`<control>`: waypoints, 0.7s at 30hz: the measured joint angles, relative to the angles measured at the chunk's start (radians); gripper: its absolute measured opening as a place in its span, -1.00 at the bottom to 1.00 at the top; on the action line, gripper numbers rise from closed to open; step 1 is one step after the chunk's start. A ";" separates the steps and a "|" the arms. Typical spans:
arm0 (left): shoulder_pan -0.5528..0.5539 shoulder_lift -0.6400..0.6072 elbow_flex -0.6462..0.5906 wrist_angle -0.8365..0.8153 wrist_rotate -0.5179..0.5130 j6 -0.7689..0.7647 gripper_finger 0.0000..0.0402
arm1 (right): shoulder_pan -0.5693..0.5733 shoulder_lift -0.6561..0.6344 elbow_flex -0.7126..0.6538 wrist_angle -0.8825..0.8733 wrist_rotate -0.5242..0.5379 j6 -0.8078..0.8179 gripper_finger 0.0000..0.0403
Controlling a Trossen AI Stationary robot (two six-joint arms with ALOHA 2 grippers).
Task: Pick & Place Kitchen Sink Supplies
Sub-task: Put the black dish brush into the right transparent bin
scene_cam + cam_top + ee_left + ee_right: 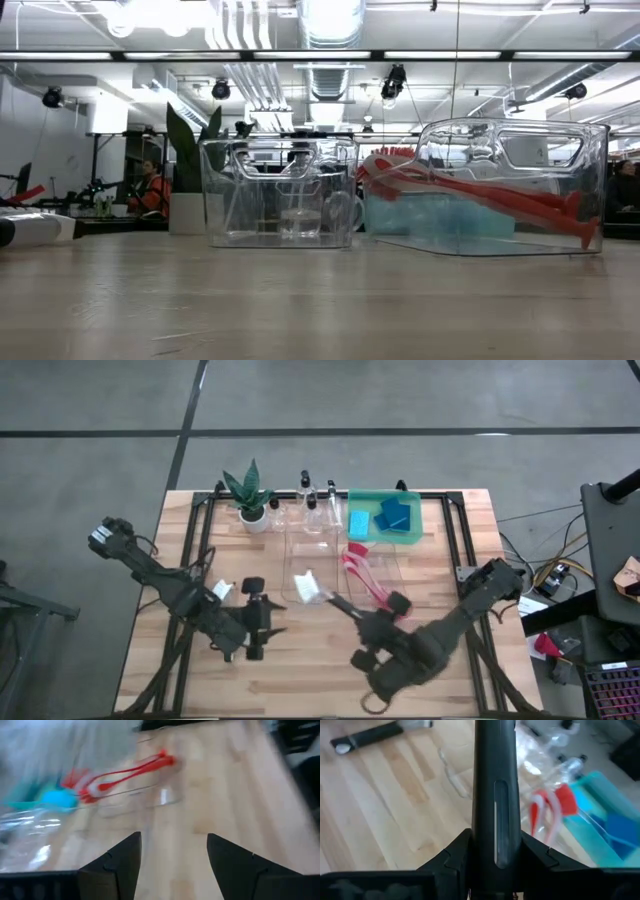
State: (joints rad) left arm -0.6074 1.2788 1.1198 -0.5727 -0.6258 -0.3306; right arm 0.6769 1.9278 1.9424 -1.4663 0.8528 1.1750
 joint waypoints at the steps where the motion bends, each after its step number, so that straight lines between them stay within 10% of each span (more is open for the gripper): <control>1: 0.014 0.000 -0.013 0.009 -0.014 0.011 0.09 | 0.010 -0.009 -0.002 -0.045 0.012 0.058 -0.45; 21: 0.361 0.006 -0.329 0.444 0.286 0.116 0.09 | -0.067 -0.286 -0.552 -0.102 -0.025 0.597 -0.42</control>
State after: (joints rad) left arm -0.2464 1.2847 0.7911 -0.1288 -0.3402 -0.2148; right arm 0.6103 1.6414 1.3902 -1.5686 0.8274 1.7717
